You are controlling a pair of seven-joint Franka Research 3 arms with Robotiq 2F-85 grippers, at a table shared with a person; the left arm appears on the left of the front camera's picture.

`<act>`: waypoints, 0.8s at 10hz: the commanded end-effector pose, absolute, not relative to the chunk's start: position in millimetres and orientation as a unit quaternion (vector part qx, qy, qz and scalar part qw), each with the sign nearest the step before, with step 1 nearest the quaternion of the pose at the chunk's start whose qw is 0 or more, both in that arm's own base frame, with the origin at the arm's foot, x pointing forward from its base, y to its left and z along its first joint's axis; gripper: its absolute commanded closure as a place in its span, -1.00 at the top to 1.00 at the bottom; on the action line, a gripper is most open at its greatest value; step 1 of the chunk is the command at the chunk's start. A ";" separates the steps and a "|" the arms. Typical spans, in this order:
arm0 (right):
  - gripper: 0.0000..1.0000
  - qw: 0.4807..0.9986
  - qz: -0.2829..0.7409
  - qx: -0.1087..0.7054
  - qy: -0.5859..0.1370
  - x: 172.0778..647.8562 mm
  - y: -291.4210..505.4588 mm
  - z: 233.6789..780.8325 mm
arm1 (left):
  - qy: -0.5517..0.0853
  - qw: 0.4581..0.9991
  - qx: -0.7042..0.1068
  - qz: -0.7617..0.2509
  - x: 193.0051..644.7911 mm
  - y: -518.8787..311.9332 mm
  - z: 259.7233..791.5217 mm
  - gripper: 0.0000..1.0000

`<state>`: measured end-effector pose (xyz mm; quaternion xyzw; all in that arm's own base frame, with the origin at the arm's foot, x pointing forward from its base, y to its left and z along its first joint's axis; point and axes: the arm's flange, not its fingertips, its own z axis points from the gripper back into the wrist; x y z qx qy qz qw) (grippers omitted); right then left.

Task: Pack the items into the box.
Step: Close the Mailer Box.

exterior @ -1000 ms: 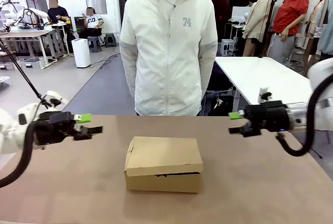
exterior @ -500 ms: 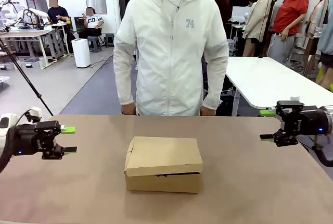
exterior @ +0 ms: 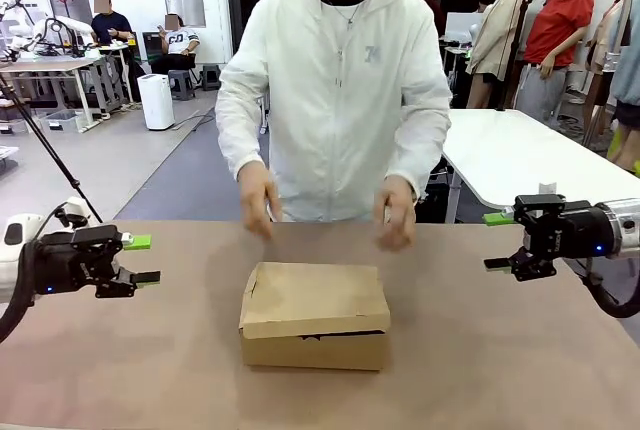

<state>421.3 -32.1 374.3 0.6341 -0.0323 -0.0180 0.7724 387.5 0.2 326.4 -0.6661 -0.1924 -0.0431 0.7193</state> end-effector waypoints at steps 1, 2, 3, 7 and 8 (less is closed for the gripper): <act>1.00 0.774 -0.014 0.631 -0.044 422.8 -32.2 374.7 | -0.200 0.715 -0.668 -0.044 387.7 3.1 324.6 1.00; 1.00 0.774 -0.014 0.631 -0.044 422.8 -32.2 374.7 | -0.200 0.715 -0.668 -0.044 387.7 3.1 324.6 1.00; 1.00 0.774 -0.014 0.631 -0.044 422.8 -32.2 374.7 | -0.200 0.715 -0.668 -0.044 387.7 3.1 324.6 1.00; 1.00 0.774 -0.014 0.631 -0.044 422.8 -32.2 374.7 | -0.200 0.715 -0.668 -0.044 387.7 3.1 324.6 1.00; 1.00 0.774 -0.014 0.631 -0.044 422.8 -32.2 374.7 | -0.200 0.715 -0.668 -0.044 387.7 3.1 324.6 1.00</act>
